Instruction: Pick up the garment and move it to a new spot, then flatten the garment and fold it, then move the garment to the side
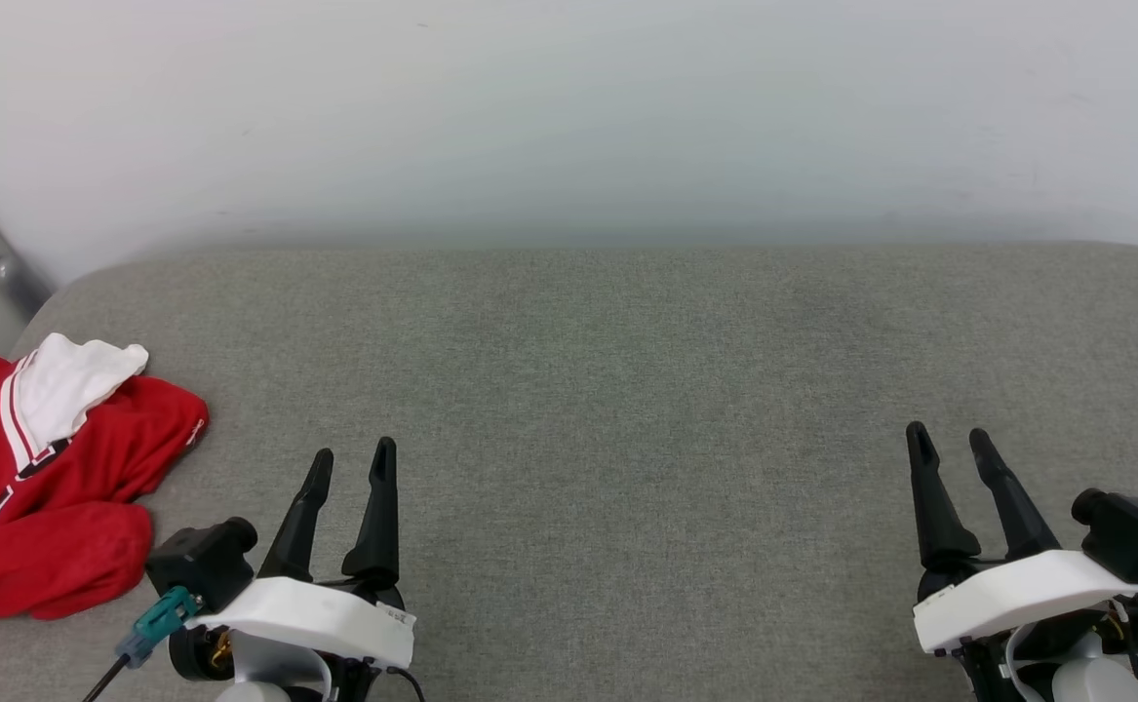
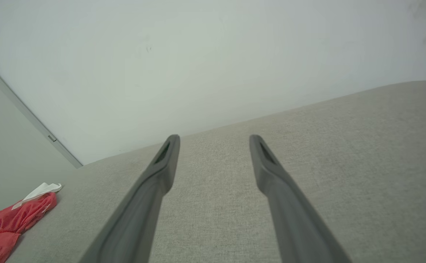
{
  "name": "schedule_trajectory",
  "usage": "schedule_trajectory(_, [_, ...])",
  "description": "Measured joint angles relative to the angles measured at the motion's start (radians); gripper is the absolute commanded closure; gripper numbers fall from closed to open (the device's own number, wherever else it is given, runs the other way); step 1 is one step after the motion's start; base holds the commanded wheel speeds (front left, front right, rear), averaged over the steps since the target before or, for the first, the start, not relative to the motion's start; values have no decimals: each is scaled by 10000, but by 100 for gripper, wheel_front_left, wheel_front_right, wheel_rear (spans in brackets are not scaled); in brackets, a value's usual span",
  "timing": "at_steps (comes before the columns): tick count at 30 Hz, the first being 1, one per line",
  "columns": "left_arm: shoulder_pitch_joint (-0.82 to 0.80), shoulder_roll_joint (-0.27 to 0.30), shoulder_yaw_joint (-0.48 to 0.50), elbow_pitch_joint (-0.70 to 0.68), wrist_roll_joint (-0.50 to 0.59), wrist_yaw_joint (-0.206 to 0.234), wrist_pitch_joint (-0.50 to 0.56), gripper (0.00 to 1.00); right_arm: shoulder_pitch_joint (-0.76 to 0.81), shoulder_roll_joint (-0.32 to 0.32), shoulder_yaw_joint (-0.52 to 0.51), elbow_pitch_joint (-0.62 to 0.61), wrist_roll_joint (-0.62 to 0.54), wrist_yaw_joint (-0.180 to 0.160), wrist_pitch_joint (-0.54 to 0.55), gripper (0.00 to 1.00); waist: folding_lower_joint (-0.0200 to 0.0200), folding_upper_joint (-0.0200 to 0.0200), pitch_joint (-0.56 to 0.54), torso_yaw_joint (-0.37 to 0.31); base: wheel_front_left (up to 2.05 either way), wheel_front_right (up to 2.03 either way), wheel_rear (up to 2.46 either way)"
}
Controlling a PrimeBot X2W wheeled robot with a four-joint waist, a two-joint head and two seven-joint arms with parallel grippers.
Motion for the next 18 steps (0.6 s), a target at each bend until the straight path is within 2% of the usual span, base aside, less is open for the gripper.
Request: schedule_trajectory(18, [-8, 6, -132, 222, 1964, 82, -408, 0, 218, 12, -123, -370, -1937, 0, 17, 0, 0, 0, 11, -44, 0, 0, 0])
